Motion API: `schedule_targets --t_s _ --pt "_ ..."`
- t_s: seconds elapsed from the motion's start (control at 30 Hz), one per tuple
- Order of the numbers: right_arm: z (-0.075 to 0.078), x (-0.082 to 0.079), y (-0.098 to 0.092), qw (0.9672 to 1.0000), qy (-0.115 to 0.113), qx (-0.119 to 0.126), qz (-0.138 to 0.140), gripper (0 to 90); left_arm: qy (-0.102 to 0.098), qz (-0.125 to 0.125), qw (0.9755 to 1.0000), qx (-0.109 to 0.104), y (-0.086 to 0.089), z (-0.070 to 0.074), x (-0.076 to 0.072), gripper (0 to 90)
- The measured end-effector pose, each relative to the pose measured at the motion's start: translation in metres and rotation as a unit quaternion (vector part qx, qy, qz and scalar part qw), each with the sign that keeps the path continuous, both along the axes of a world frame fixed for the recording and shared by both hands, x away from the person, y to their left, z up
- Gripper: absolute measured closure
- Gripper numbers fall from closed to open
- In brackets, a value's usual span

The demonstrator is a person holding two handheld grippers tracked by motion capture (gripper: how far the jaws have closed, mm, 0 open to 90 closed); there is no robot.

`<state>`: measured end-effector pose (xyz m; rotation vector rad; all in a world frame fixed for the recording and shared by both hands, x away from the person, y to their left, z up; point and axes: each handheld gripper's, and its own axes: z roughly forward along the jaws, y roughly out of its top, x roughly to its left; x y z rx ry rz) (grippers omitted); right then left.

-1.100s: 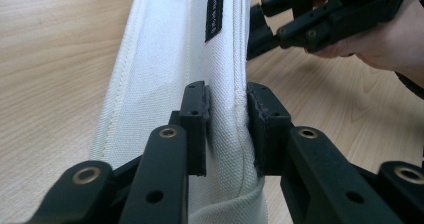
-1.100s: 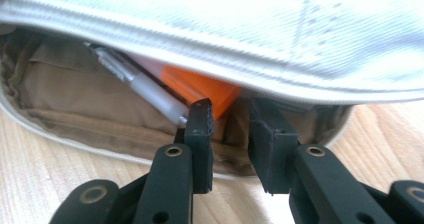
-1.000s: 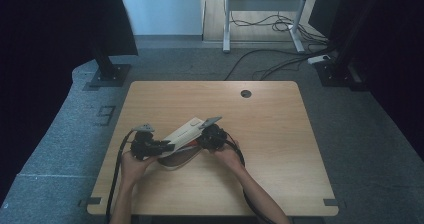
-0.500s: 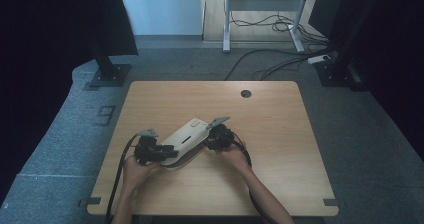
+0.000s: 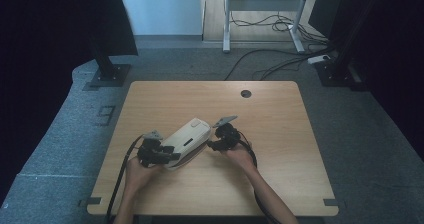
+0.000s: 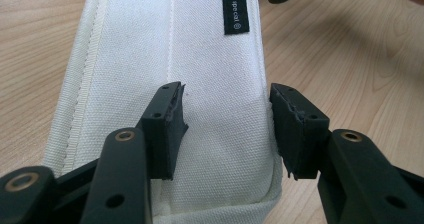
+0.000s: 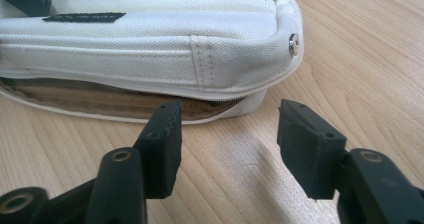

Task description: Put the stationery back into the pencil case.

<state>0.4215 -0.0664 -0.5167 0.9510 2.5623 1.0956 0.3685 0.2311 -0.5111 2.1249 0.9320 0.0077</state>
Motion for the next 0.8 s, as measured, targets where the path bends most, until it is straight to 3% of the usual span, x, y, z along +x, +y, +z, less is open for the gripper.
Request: schedule_targets --t_s 0.1,0.2,0.37,0.57,0.7,0.8 --pt "0.000 0.000 0.000 1.0000 0.000 -0.002 0.002 39.6 0.004 0.004 1.0000 -0.005 0.000 0.000 0.000 46.1" --pt "-0.001 -0.002 -0.001 1.0000 -0.001 -0.003 0.002 35.0 0.012 0.004 0.9996 -0.025 0.002 0.002 0.001 39.3" --pt "0.001 -0.006 -0.004 0.9999 -0.009 0.002 0.005 31.1 0.008 0.002 0.9998 -0.019 0.002 0.006 0.000 34.3" --pt "0.009 -0.011 -0.011 0.9998 -0.017 0.006 0.006 28.7 -0.006 0.002 0.9997 -0.025 0.007 0.012 -0.003 29.8" --pt "0.015 -0.015 -0.016 0.9996 -0.026 0.009 0.005 28.2 -0.027 0.001 0.9996 -0.011 0.013 0.016 -0.006 23.8" --pt "0.017 -0.018 -0.019 0.9995 -0.029 0.006 0.007 27.3 -0.025 0.008 0.9995 -0.018 0.019 0.018 -0.005 20.4"
